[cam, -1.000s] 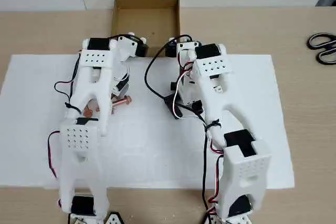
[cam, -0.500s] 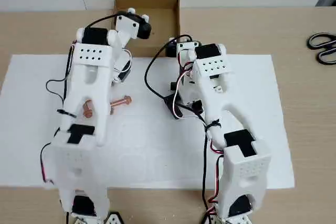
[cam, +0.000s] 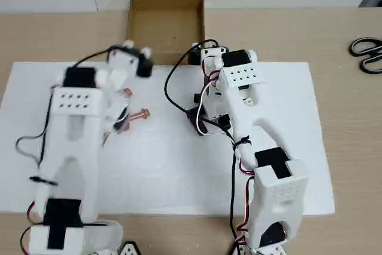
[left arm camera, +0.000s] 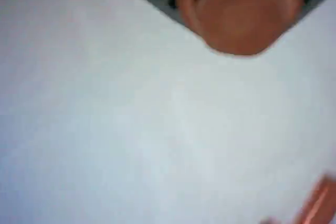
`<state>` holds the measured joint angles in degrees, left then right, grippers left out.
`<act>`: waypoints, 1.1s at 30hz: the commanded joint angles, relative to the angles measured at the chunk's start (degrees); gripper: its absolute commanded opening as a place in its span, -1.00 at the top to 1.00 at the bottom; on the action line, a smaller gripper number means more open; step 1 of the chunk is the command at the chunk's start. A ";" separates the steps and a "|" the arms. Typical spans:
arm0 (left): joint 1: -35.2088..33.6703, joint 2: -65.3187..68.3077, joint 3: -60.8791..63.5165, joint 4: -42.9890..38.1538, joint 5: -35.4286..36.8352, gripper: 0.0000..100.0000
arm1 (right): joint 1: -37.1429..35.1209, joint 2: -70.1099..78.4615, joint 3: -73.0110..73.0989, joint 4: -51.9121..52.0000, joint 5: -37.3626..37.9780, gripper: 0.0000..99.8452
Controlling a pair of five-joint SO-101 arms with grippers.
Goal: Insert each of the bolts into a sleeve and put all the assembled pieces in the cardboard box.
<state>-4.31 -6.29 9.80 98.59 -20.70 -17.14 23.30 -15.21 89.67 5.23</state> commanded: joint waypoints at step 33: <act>-11.96 -2.99 29.32 -28.92 -7.65 0.79 | 0.04 -4.35 -2.37 0.31 0.09 0.99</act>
<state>-15.91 -6.81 38.81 71.16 -28.09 -17.14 23.30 -15.21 89.67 5.23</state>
